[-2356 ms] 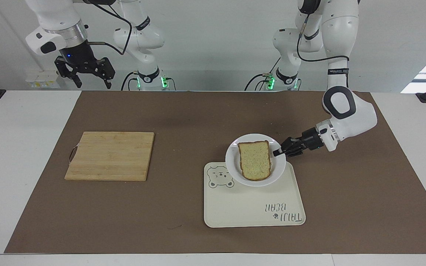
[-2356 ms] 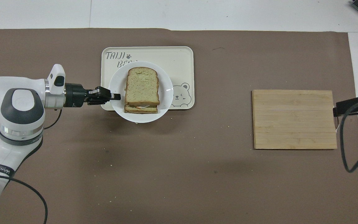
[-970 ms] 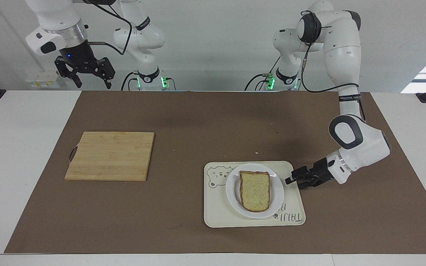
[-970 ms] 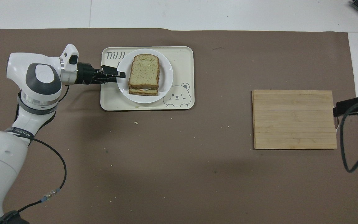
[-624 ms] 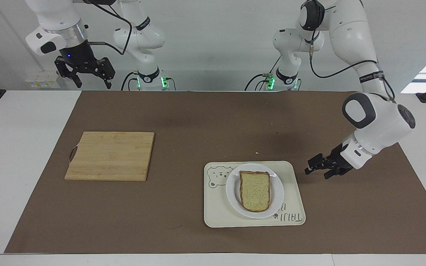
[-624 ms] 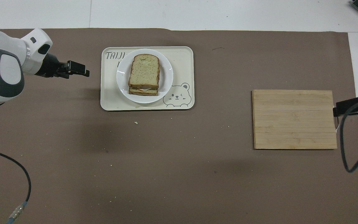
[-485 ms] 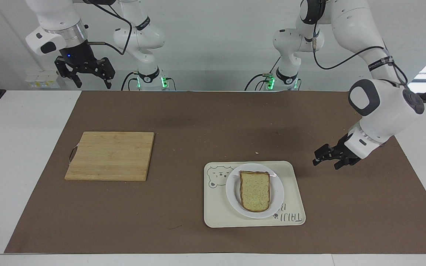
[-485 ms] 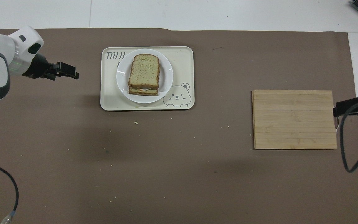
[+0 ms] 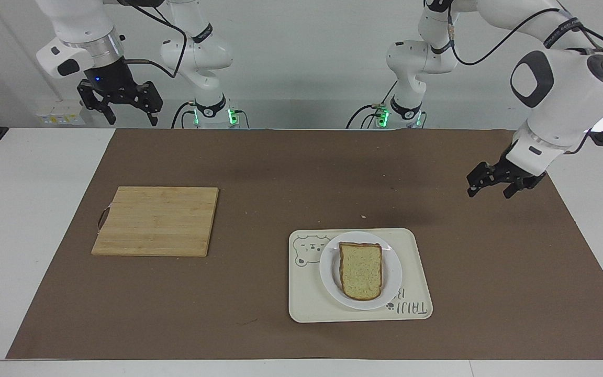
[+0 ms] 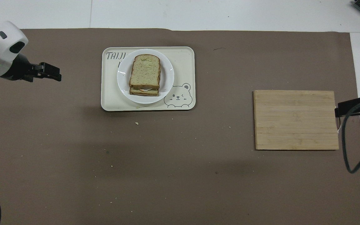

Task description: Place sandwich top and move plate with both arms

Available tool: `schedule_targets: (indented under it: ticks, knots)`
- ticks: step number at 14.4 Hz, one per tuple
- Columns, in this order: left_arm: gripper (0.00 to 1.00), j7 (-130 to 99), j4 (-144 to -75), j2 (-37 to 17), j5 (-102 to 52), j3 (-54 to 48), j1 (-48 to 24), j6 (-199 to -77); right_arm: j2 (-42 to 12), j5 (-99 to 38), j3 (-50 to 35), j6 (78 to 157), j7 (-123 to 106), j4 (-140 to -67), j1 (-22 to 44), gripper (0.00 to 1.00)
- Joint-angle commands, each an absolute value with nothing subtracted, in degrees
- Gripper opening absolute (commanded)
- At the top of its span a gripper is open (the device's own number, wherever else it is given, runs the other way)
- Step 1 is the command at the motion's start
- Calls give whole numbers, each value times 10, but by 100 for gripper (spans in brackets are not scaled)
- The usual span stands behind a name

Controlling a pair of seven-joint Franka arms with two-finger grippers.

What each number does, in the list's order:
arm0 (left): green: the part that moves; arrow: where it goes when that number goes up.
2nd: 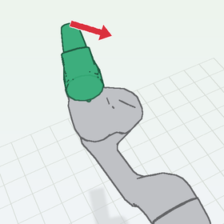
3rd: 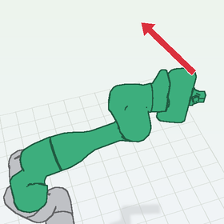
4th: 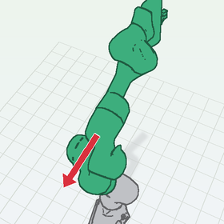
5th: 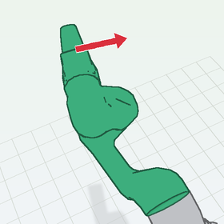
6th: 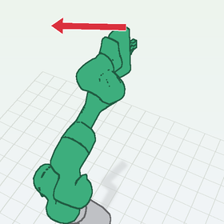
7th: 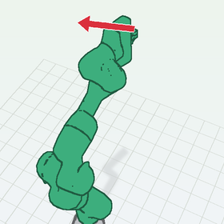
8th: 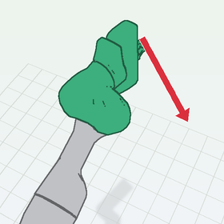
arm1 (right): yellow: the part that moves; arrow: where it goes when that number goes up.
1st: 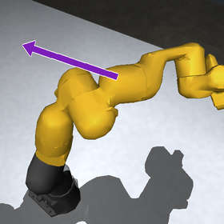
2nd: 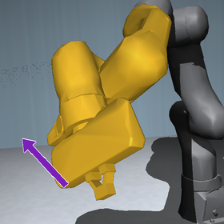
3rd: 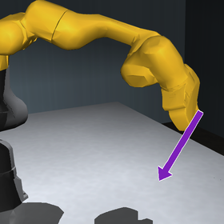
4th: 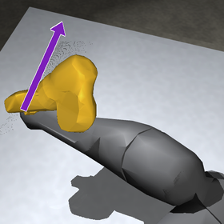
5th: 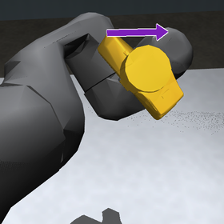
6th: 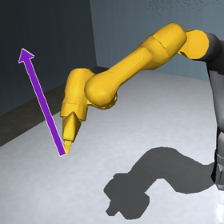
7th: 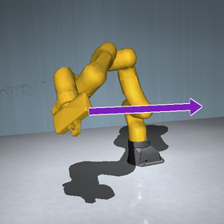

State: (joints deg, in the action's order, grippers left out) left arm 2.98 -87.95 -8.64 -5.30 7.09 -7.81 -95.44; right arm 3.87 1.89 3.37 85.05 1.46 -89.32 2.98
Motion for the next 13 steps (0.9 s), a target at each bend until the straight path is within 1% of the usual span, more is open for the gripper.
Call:
schedule_targets:
  ticks: [1,5,8,13]
  knots:
    - [100,25,-839,-68,14,61,-76,-868,49,18,28,846,2,-903,21,100]
    - [100,25,-824,-62,25,58,-80,-829,48,21,30,848,3,-902,20,100]
    - [100,21,-824,-49,18,57,-83,-839,48,18,29,848,4,-901,20,100]
    - [100,23,-826,-50,-34,62,-75,-869,47,18,29,865,-2,-901,20,100]
